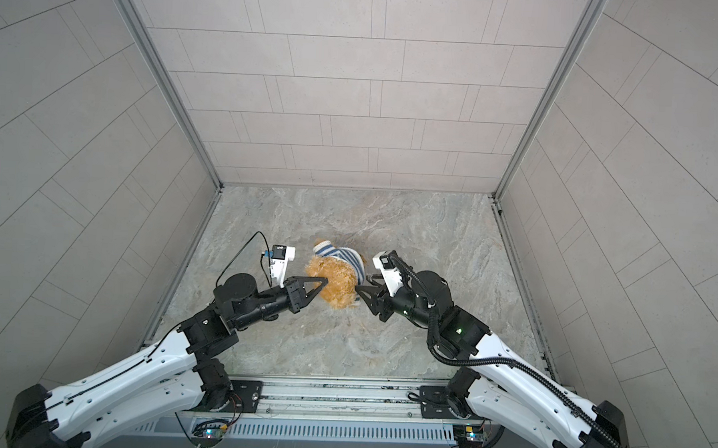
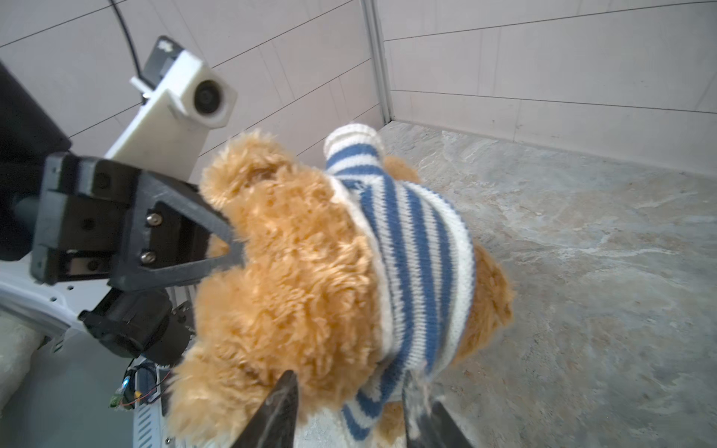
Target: Dress the teddy bear
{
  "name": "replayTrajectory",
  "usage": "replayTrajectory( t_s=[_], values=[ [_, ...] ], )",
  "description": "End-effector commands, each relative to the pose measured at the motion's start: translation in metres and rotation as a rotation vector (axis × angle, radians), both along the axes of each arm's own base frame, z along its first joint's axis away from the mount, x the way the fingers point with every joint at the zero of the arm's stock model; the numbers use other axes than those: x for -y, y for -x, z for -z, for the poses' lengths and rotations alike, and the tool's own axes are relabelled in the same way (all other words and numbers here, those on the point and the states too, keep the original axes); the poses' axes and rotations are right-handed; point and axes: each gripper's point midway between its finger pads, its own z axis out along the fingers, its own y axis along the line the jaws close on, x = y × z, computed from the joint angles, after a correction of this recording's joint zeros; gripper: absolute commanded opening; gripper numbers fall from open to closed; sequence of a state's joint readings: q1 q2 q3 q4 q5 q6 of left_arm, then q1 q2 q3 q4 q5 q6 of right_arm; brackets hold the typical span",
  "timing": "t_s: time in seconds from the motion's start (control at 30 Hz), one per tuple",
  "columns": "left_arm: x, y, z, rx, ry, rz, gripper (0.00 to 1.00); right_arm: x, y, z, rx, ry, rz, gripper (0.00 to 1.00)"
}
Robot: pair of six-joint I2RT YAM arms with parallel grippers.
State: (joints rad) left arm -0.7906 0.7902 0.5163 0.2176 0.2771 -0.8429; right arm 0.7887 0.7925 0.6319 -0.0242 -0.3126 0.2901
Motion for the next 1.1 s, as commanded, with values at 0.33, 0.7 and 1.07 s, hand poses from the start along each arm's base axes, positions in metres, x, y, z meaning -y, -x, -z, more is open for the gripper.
replayTrajectory(
  t_s=[0.33, 0.7, 1.07],
  values=[
    [-0.006, -0.032, 0.003, -0.108, 0.044, -0.123, 0.00, -0.033, -0.003, -0.005, 0.102, 0.224, -0.048, 0.67],
    [-0.002, -0.044, 0.022, -0.223, 0.062, -0.177, 0.00, -0.059, -0.030, 0.025, 0.113, 0.429, 0.024, 0.70],
    [-0.006, -0.041, 0.024, -0.247, 0.084, -0.190, 0.00, -0.053, -0.052, 0.052, 0.130, 0.580, 0.109, 0.40]
  ],
)
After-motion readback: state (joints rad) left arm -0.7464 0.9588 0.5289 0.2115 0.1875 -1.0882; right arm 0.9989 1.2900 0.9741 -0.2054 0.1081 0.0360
